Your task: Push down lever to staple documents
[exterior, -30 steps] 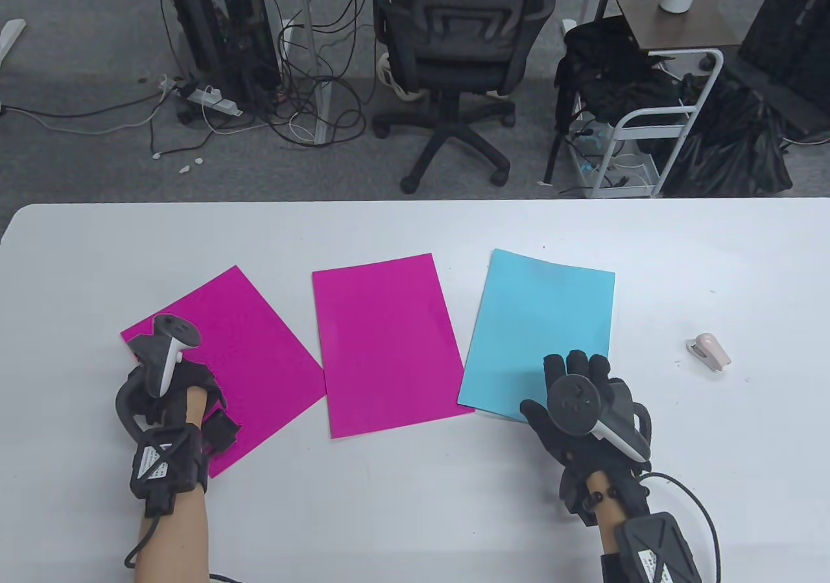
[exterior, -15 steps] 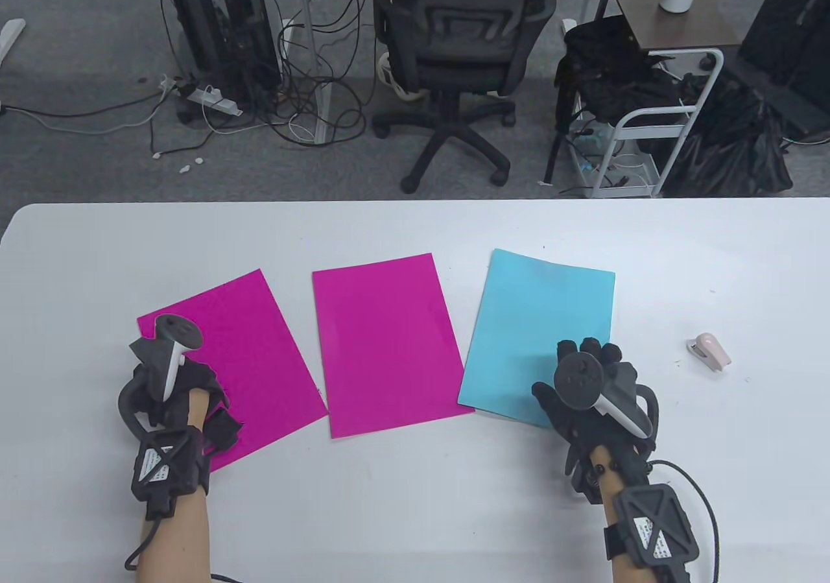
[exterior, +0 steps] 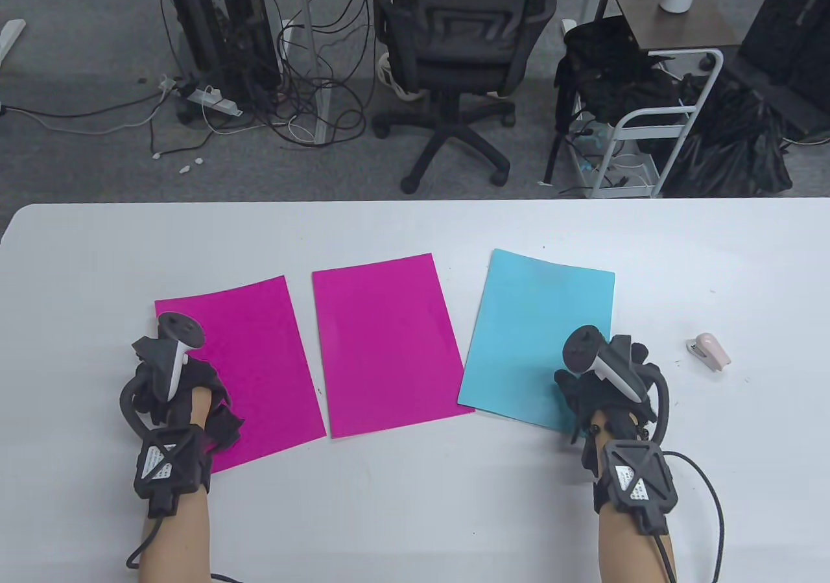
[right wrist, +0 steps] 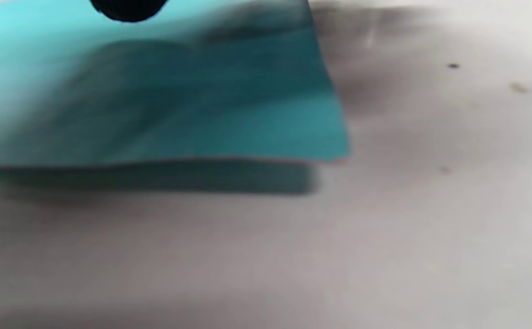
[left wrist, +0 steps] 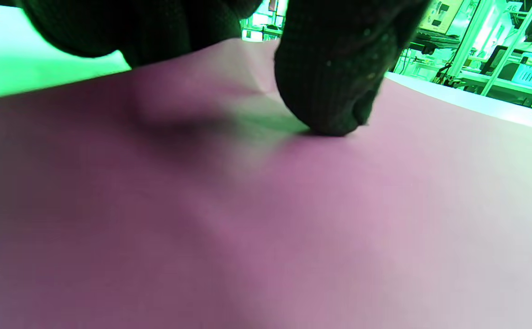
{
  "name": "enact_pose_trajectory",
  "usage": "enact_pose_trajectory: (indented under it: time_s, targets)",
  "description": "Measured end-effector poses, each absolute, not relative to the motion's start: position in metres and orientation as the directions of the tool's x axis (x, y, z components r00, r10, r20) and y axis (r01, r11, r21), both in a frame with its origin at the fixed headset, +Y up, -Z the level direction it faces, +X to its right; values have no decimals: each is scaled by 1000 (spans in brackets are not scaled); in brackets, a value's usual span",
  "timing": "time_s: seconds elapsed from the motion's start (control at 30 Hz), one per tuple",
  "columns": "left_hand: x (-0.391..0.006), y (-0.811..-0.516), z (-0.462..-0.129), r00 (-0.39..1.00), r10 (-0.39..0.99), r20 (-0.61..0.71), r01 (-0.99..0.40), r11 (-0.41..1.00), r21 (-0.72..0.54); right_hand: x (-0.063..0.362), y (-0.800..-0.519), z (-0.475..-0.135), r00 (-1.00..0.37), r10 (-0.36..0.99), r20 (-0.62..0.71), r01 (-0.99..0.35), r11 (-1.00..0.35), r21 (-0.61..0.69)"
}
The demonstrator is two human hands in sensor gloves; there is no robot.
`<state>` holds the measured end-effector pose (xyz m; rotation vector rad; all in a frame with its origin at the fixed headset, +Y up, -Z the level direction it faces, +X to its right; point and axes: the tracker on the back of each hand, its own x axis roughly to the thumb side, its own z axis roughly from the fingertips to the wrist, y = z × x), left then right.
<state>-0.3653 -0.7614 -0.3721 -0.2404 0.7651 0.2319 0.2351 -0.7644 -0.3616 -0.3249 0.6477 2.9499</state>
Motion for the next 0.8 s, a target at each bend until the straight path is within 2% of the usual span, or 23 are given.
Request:
enact_pose_trajectory:
  time_s: [0.2, 0.8]
  targets:
    - [-363, -762, -374, 708, 134, -693, -304, 944, -128, 236, -771, -364, -967, 74, -244, -177, -883, 435]
    - [-332, -751, -381, 745, 306, -593, -421, 905, -63, 199, -772, -367, -989, 48, -141, -108, -884, 454]
